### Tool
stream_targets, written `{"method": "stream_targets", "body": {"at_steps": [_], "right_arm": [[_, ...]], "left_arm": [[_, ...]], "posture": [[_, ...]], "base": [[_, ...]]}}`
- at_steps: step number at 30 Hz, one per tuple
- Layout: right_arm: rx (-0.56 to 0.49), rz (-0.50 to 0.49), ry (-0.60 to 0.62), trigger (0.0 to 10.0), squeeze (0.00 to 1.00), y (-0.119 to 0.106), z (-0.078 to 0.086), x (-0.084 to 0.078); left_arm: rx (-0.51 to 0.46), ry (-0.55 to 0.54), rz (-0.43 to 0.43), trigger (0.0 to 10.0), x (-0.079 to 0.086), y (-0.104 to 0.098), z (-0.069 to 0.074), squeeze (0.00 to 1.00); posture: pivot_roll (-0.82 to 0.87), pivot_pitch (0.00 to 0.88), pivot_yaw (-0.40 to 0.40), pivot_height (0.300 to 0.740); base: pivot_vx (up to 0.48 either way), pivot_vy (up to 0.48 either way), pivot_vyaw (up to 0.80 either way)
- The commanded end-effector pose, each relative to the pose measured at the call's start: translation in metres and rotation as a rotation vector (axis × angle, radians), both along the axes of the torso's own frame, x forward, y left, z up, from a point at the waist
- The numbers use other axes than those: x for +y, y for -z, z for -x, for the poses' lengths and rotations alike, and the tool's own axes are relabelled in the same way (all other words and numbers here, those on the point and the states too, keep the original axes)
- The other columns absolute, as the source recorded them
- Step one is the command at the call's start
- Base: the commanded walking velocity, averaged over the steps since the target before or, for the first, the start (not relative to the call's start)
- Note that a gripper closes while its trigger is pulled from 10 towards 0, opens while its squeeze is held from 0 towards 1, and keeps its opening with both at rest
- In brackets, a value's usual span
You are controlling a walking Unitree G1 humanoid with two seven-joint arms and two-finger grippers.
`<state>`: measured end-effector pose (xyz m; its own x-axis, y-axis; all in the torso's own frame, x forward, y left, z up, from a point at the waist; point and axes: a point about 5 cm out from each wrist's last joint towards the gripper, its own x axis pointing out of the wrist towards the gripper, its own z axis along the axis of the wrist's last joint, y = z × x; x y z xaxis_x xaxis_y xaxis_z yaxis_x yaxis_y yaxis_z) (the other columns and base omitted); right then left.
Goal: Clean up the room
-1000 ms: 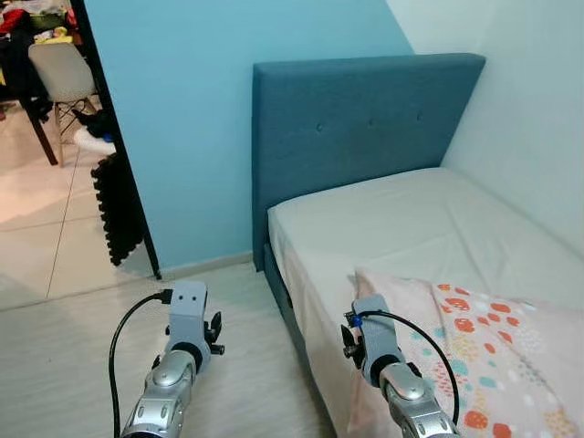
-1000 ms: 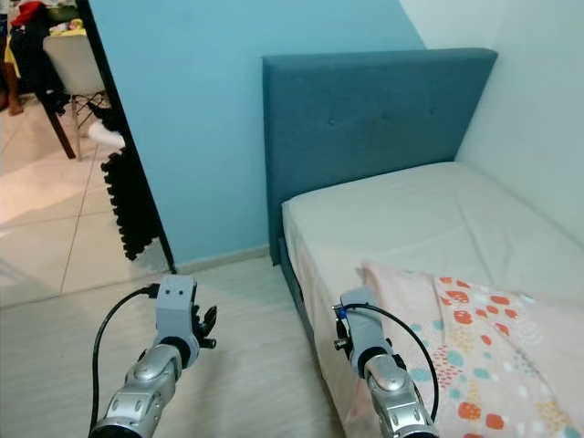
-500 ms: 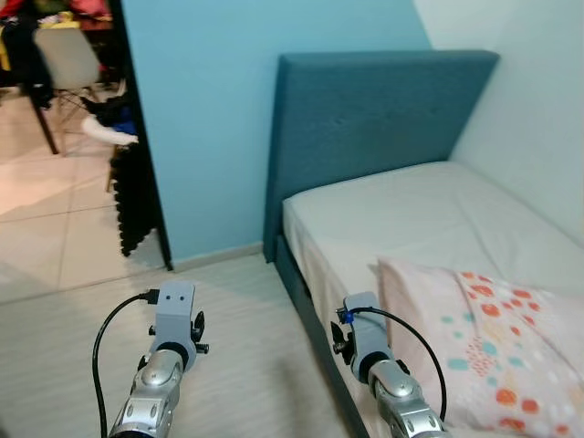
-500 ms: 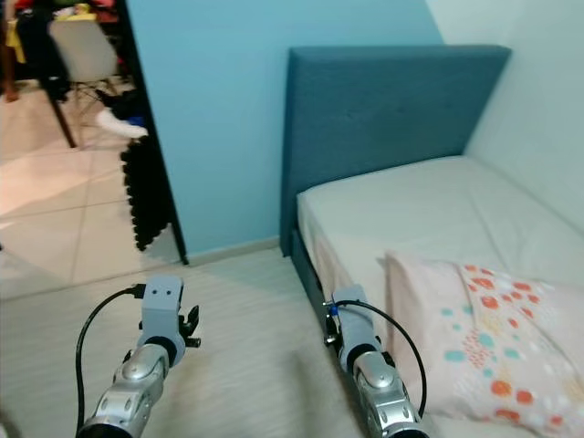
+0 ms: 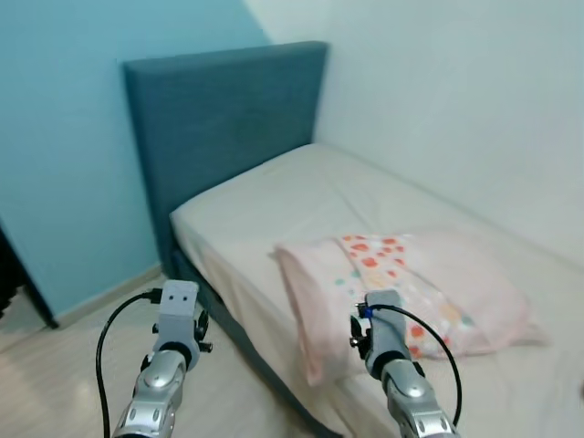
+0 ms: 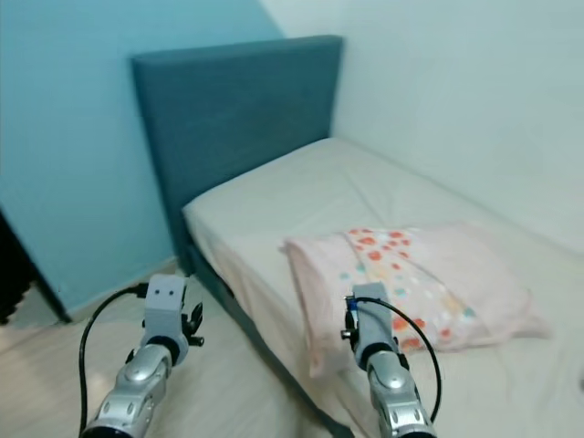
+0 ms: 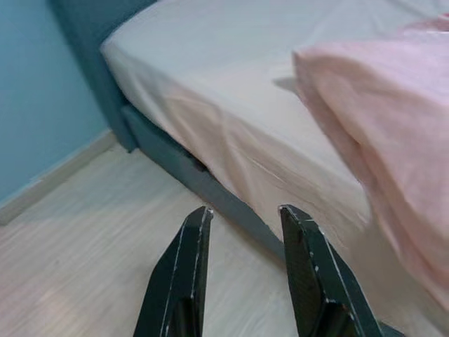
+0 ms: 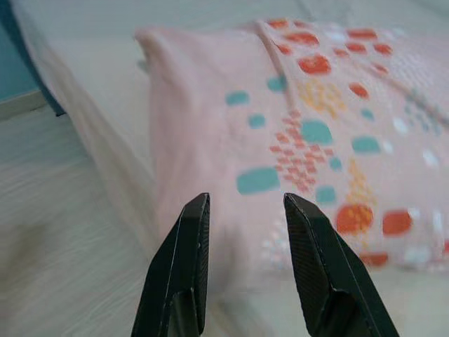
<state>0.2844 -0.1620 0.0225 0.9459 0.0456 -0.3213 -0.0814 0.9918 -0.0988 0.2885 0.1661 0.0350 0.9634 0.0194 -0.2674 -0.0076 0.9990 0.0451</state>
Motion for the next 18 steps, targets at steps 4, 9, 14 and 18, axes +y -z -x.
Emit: {"method": "stream_targets", "body": {"at_steps": [4, 9, 14, 18], "right_arm": [[-0.010, 0.000, 0.026, 10.0, 0.00, 0.000, 0.002, -0.006], [0.021, 0.003, 0.005, 10.0, 0.00, 0.004, 0.004, -0.003], [0.061, 0.015, -0.027, 10.0, 0.00, 0.010, 0.007, -0.001], [0.068, 0.018, -0.029, 10.0, 0.00, 0.012, 0.010, 0.000]], "left_arm": [[-0.019, 0.012, 0.027, 10.0, -0.004, -0.004, -0.001, 0.00], [-0.031, 0.006, 0.017, 10.0, -0.003, -0.005, -0.002, 0.00], [-0.038, -0.005, 0.009, 10.0, 0.000, -0.006, -0.002, 0.00], [-0.042, 0.001, 0.014, 10.0, 0.000, -0.006, 0.000, 0.00]], "posture": [[0.01, 0.000, -0.057, 0.738], [0.01, 0.000, -0.055, 0.738], [0.01, 0.000, -0.055, 0.738], [0.00, 0.000, -0.050, 0.738]], "base": [[0.000, 0.000, -0.80], [0.000, 0.000, -0.80], [0.000, 0.000, -0.80], [0.000, 0.000, -0.80]]}}
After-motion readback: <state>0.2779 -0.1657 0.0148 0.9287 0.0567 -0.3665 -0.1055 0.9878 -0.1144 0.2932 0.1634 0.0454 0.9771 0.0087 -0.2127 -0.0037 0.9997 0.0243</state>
